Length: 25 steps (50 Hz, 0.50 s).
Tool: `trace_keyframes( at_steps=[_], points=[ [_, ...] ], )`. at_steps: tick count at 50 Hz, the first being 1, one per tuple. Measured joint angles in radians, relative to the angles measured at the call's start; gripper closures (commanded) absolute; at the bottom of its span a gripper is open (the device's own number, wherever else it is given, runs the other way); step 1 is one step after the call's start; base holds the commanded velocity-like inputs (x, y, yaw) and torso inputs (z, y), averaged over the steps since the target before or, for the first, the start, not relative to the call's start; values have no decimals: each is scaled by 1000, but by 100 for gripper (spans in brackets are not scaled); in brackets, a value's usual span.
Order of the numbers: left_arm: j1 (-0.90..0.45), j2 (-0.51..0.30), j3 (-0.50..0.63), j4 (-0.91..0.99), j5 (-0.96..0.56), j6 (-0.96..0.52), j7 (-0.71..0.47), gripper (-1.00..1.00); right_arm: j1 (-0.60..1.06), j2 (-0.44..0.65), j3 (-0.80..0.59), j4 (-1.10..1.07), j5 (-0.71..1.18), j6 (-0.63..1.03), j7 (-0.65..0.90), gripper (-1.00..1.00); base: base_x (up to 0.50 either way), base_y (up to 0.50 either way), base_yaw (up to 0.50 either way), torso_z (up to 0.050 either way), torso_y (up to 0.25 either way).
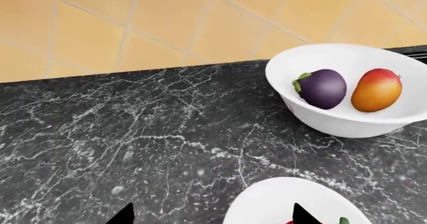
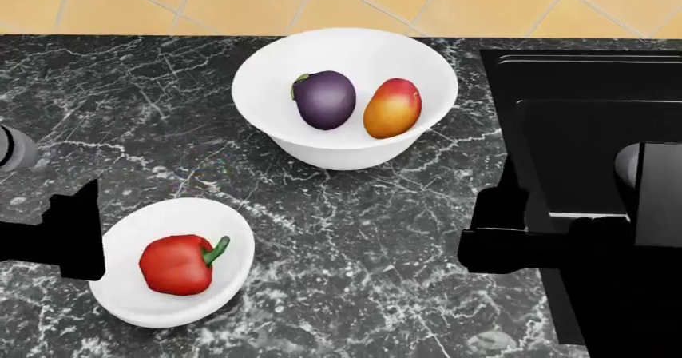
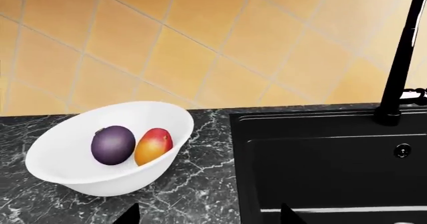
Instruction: Pick the eggplants and mangos from the sink and place them in one bowl. Place the bell pepper in the other bowl. Then turn off the sink faucet.
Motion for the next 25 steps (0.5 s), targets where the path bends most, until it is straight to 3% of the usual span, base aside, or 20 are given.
trace_keyframes(
  at_steps=[5,11,25],
  points=[
    [13,-12,-14,20,-4,13,-12,-100,2,-4,0,3,12,10,4,-100,-228,-56,0,0,0],
    [26,-22,-26,37,-12,25,-22,-100,0,0,1,-6,15,13,10,-100,-208,-488,0,0,0],
    [60,-23,-26,63,-6,48,-24,-100,-32,10,-5,-14,-17,-12,21,-100,-2,-500,0,0,0]
  ],
)
